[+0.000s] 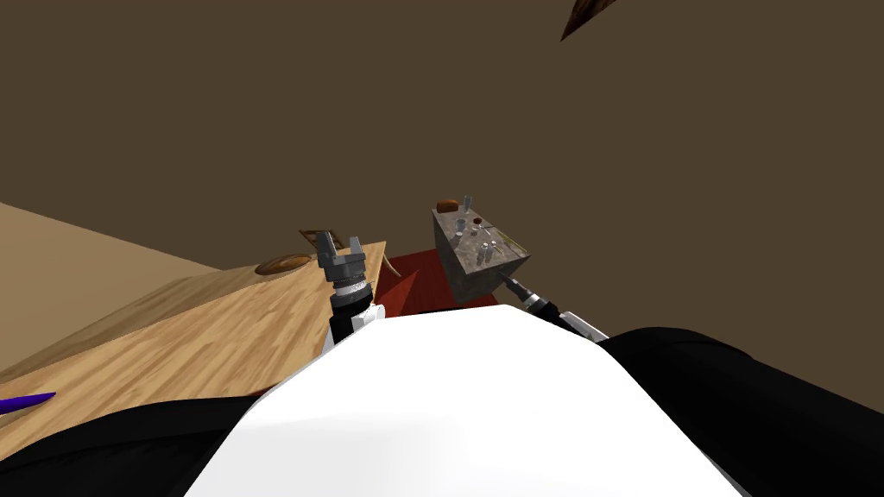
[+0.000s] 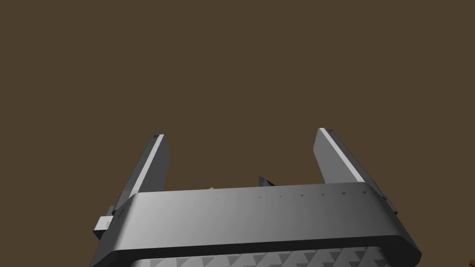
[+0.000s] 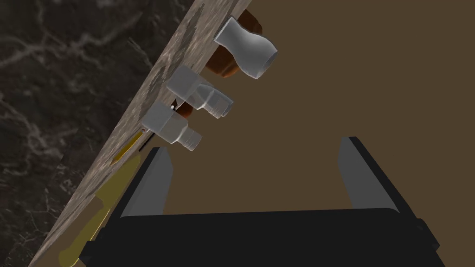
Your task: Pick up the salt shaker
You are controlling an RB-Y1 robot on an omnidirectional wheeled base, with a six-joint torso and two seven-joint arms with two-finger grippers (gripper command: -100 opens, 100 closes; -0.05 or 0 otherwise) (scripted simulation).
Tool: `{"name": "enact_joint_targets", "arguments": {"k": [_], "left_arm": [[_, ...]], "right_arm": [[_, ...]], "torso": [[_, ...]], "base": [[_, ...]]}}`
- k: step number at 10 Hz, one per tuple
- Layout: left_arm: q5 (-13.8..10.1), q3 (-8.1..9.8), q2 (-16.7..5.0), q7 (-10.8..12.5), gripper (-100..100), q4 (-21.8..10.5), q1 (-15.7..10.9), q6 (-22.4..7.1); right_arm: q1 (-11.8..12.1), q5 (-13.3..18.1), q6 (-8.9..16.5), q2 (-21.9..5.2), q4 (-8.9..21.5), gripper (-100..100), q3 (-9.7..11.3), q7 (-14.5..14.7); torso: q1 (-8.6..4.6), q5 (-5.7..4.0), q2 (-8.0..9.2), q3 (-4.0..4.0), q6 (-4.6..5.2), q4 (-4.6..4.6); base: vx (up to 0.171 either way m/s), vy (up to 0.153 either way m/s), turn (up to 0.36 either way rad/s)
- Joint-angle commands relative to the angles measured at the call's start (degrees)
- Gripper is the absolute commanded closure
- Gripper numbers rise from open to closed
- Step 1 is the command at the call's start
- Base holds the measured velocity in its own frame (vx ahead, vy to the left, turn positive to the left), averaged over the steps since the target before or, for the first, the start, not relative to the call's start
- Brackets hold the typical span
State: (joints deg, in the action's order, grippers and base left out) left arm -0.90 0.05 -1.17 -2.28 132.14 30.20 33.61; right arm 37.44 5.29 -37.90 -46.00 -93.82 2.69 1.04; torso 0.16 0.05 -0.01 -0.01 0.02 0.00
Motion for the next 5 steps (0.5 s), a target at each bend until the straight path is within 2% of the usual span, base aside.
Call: {"name": "enact_joint_targets", "arguments": {"k": [1, 2, 3, 4, 5], "left_arm": [[0.0, 0.00, 0.0, 0.0, 0, 0.0, 0.0, 0.0], [0.0, 0.00, 0.0, 0.0, 0, 0.0, 0.0, 0.0], [0.0, 0.00, 0.0, 0.0, 0, 0.0, 0.0, 0.0], [0.0, 0.00, 0.0, 0.0, 0, 0.0, 0.0, 0.0], [0.0, 0.00, 0.0, 0.0, 0, 0.0, 0.0, 0.0]], "right_arm": [[-0.1, 1.4, 0.0, -2.9, 2.4, -100, 0.6, 0.6], [-0.1, 1.4, 0.0, -3.4, 2.4, -100, 0.6, 0.6], [-0.4, 2.7, -0.1, -5.6, 4.4, -100, 1.1, 1.0], [-0.4, 2.7, -0.1, -6.2, 4.4, -100, 1.1, 1.0], [-0.8, 4.0, -0.2, -8.4, 6.3, -100, 1.7, 1.4]], "torso": [[0.00, 0.00, 0.00, 0.00, 0.00, 0.00], [0.03, 0.00, 0.00, 0.00, -0.02, 0.00], [-0.01, 0.00, 0.01, 0.01, 0.01, 0.00], [0.01, 0.00, -0.02, -0.01, -0.02, 0.00], [-0.01, 0.00, -0.02, -0.01, 0.01, -0.01]], "base": [[0.013, 0.059, 0.141], [0.013, 0.044, 0.055], [0.023, 0.053, 0.122], [0.025, 0.045, 0.064], [0.027, 0.048, 0.117]]}}
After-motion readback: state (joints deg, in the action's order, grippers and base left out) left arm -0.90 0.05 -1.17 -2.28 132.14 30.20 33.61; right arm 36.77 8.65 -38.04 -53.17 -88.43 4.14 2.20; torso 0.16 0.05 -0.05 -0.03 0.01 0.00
